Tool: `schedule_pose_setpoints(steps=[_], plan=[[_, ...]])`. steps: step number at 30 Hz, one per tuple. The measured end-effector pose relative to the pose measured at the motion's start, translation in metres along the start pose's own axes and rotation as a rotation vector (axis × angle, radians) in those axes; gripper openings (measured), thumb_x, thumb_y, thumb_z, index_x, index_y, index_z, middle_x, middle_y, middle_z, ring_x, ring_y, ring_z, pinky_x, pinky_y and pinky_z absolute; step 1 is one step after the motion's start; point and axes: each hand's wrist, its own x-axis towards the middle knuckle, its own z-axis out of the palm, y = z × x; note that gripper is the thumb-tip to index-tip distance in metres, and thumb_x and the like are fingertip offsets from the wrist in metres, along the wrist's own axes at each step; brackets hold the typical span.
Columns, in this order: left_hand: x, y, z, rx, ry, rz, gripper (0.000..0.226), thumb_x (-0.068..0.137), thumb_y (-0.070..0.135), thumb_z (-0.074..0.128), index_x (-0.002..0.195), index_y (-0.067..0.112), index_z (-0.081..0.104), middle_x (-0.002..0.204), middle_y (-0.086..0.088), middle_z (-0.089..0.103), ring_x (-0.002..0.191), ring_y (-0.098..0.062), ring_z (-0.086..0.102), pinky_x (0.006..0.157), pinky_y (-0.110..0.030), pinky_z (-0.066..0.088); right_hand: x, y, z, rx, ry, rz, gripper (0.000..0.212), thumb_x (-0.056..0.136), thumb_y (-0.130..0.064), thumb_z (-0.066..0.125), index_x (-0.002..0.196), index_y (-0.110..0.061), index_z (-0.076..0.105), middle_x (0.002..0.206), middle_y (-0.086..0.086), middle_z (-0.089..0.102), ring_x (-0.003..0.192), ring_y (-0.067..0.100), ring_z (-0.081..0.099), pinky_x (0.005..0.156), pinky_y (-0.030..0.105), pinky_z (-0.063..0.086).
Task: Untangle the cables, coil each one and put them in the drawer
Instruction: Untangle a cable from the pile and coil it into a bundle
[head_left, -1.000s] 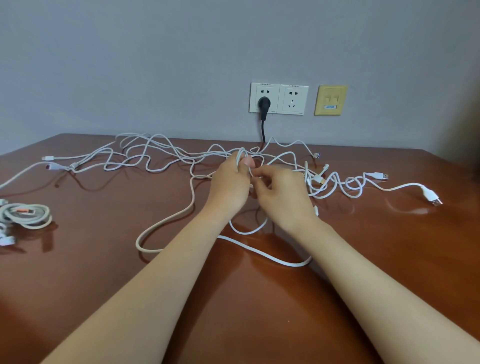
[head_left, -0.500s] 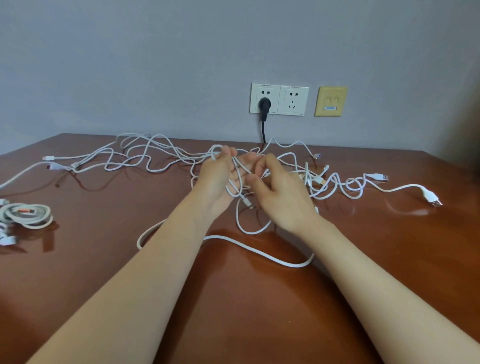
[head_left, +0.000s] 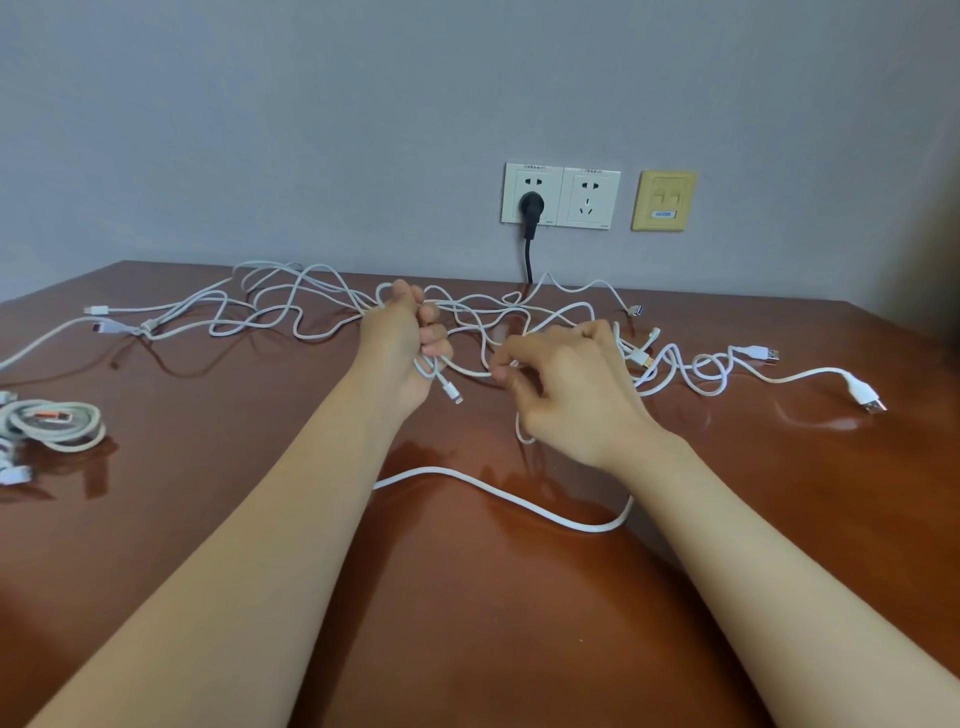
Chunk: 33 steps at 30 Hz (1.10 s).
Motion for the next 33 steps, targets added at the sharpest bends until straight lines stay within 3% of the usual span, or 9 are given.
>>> schedule_pose_setpoints(steps=[3,6,13,18,22,26,28,30,33], plan=[[-0.004,-0.004,0.005,0.191,0.02,0.037,0.035,0.104,0.029,0.025,0.073,0.018,0.037,0.044,0.007,0.033,0.028,-0.002,0.021,0.029,-0.012,0.017,0.001,-0.001,0.003,-0.183,0.072,-0.157,0.009,0.063,-0.009,0.056,0.064,-0.016,0.062,0.055,-0.003,0.052,0.058,0.026,0.051,0.069,0.03,0.017],[-0.008,-0.007,0.009,0.365,0.038,0.081,0.035,0.103,0.03,0.025,0.071,0.018,0.034,0.054,0.004,0.024,0.028,-0.003,0.018,0.03,-0.012,0.013,0.004,-0.004,0.003,-0.258,0.096,-0.324,0.017,0.05,-0.006,0.055,0.063,-0.014,0.063,0.058,0.003,0.051,0.058,0.027,0.051,0.072,0.036,0.023],[-0.009,-0.014,0.009,0.578,0.058,0.08,0.038,0.101,0.04,0.029,0.075,0.018,0.044,0.044,0.007,0.038,0.028,-0.004,0.032,0.032,-0.009,0.022,0.003,-0.007,0.005,-0.099,0.145,-0.376,0.019,0.062,-0.006,0.057,0.07,-0.018,0.068,0.071,0.0,0.057,0.076,0.016,0.038,0.08,0.037,0.025],[-0.011,-0.011,0.013,0.445,-0.051,0.018,0.038,0.1,0.042,0.029,0.074,0.015,0.038,0.036,0.01,0.029,0.025,-0.003,0.023,0.03,-0.009,0.017,0.002,-0.004,0.001,-0.074,0.146,-0.344,0.028,0.07,-0.015,0.039,0.067,-0.019,0.066,0.065,-0.002,0.052,0.065,0.022,0.051,0.077,0.035,0.026],[-0.009,-0.002,0.01,0.242,-0.09,-0.057,0.04,0.1,0.046,0.024,0.075,0.017,0.036,0.037,0.01,0.035,0.026,-0.004,0.026,0.031,-0.009,0.025,0.004,-0.005,-0.005,-0.2,0.007,-0.216,0.012,0.06,-0.013,0.049,0.058,-0.02,0.059,0.054,-0.003,0.051,0.055,0.026,0.052,0.071,0.033,0.021],[-0.009,-0.002,0.007,0.113,-0.128,-0.112,0.041,0.099,0.048,0.023,0.074,0.019,0.037,0.04,0.01,0.039,0.027,-0.006,0.029,0.034,-0.009,0.027,0.004,-0.009,-0.013,-0.323,-0.265,-0.079,0.004,0.08,-0.02,0.047,0.076,-0.022,0.046,0.082,0.003,0.066,0.067,0.024,0.041,0.073,0.028,0.011],[-0.009,-0.002,0.007,0.112,-0.125,-0.108,0.04,0.099,0.048,0.024,0.073,0.02,0.035,0.04,0.01,0.033,0.028,-0.005,0.023,0.03,-0.011,0.021,0.004,-0.013,-0.01,-0.325,-0.239,-0.092,0.005,0.081,-0.019,0.048,0.077,-0.02,0.047,0.081,0.006,0.065,0.065,0.023,0.035,0.074,0.028,0.012],[-0.009,-0.001,0.007,0.151,-0.085,-0.06,0.04,0.1,0.047,0.024,0.073,0.02,0.035,0.04,0.01,0.029,0.028,-0.005,0.02,0.029,-0.013,0.017,0.004,-0.017,-0.002,-0.388,-0.157,-0.137,0.006,0.073,-0.015,0.051,0.068,-0.017,0.052,0.063,0.004,0.058,0.056,0.025,0.036,0.069,0.031,0.014],[-0.009,0.002,0.008,0.227,-0.041,0.02,0.04,0.101,0.045,0.023,0.072,0.02,0.033,0.039,0.011,0.027,0.027,-0.004,0.018,0.028,-0.013,0.014,0.002,-0.011,0.004,-0.186,-0.008,-0.222,0.009,0.058,-0.014,0.054,0.058,-0.014,0.062,0.05,0.001,0.054,0.047,0.025,0.049,0.061,0.033,0.012]])
